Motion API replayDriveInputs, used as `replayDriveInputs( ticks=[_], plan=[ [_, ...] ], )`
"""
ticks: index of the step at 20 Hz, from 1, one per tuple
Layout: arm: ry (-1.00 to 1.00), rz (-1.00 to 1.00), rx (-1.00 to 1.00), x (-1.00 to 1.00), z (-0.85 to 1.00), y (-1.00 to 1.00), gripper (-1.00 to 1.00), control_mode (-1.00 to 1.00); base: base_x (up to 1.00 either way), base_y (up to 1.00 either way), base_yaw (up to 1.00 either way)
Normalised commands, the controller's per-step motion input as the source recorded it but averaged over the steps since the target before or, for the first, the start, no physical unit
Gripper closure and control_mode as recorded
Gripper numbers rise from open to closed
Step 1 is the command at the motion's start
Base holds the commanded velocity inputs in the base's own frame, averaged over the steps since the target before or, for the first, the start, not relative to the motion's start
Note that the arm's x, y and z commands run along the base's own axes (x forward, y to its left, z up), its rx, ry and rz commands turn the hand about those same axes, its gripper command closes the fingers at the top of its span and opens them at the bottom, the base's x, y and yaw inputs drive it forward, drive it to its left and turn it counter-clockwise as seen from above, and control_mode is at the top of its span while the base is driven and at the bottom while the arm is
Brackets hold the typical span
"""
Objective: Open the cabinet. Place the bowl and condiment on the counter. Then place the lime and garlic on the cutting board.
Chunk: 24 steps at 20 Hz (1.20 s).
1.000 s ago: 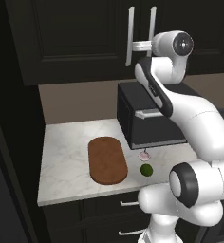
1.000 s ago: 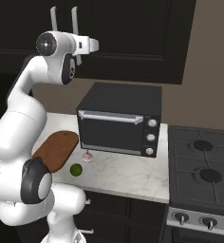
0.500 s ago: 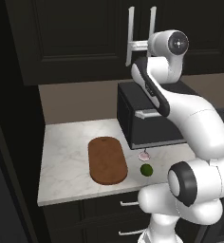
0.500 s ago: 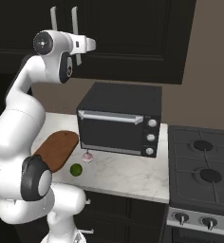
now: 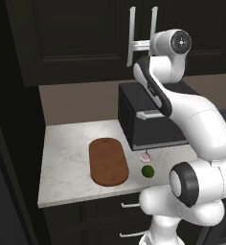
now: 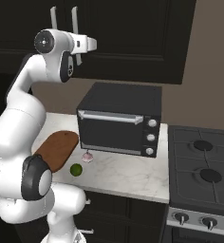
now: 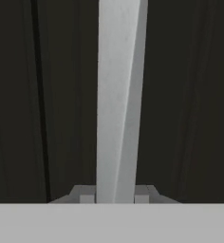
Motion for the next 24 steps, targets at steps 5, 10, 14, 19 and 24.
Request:
replayDriveInputs(
  ticks=[5,10,14,19,24],
  plan=[
    [0.0,0.0,0.0,0.06,0.0,0.0,1.0,-1.0,0.0,0.0,0.0],
    [0.0,0.0,0.0,0.0,0.0,0.01,1.0,-1.0,0.0,0.0,0.0],
    [0.0,-0.01,0.0,-0.11,0.0,-0.05,1.0,-1.0,0.0,0.0,0.0],
    [0.01,-0.04,0.0,-0.24,0.0,-0.18,1.0,-1.0,0.0,0.0,0.0],
    [0.08,-0.06,0.0,-0.33,0.0,-0.38,1.0,-1.0,0.0,0.0,0.0]
  ],
)
